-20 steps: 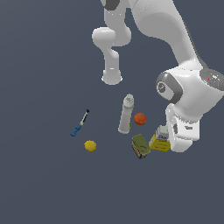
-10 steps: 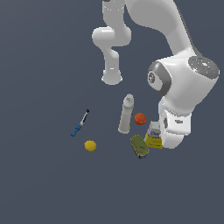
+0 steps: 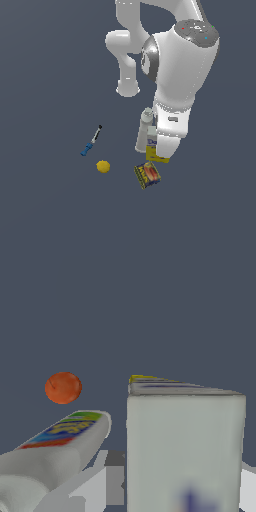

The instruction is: Pick up a designated object from a clutter of objects.

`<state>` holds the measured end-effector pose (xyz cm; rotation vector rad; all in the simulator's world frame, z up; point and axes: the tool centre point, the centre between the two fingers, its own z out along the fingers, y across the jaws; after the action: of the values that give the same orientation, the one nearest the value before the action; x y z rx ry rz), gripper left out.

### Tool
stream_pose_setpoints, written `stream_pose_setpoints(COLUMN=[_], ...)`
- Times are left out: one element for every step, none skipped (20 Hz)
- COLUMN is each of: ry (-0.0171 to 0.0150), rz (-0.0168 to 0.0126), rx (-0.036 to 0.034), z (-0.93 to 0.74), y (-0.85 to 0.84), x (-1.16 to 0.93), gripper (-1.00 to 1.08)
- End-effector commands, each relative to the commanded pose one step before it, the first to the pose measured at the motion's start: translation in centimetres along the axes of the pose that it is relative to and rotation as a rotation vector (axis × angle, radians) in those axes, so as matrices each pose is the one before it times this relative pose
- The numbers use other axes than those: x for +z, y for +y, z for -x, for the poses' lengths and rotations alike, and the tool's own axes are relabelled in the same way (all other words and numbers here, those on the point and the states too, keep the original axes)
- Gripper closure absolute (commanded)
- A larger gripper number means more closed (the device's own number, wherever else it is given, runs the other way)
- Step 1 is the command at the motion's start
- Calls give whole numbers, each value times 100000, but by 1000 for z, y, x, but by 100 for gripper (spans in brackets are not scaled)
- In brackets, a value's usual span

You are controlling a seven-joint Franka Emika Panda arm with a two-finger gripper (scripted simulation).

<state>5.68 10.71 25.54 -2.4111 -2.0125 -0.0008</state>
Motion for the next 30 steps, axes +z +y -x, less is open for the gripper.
stream_pose_setpoints(ry=[149,0,46,0,0,45,0,0,0,0,0,0,0,-42,-48,0,-67,0,0,-67,0,-48,0,0,-67,0,0,0,0,0], rz=[-12,0,-1,0,0,2,0,0,0,0,0,0,0,19,8,0,4,0,0,4,0,3,0,0,5,0,0,0,0,0], rx=[-66,0,-16,0,0,-20,0,0,0,0,0,0,0,-16,2,0,15,0,0,14,0,11,0,0,17,0,0,0,0,0], z=[2694,1057,1060,1056,1054,1055,1052,1049,1047,1045,1041,1037,1032,1001,1002,1001,921,867,795,701,645,559,505,444,370,337,289,244,202,162], y=[303,147,146,150,152,150,156,158,161,163,167,170,173,169,178,184,177,171,162,150,140,128,118,108,95,88,77,67,57,47], x=[-1988,-778,-786,-779,-778,-784,-776,-773,-771,-768,-764,-759,-755,-757,-745,-728,-681,-628,-575,-523,-466,-416,-365,-322,-286,-245,-210,-178,-148,-119], gripper=[108,108,108,108,108,108,108,108,108,108,108,108,108,108,108,108,108,108,108,108,108,108,108,108,108,108,108,108,108,108])
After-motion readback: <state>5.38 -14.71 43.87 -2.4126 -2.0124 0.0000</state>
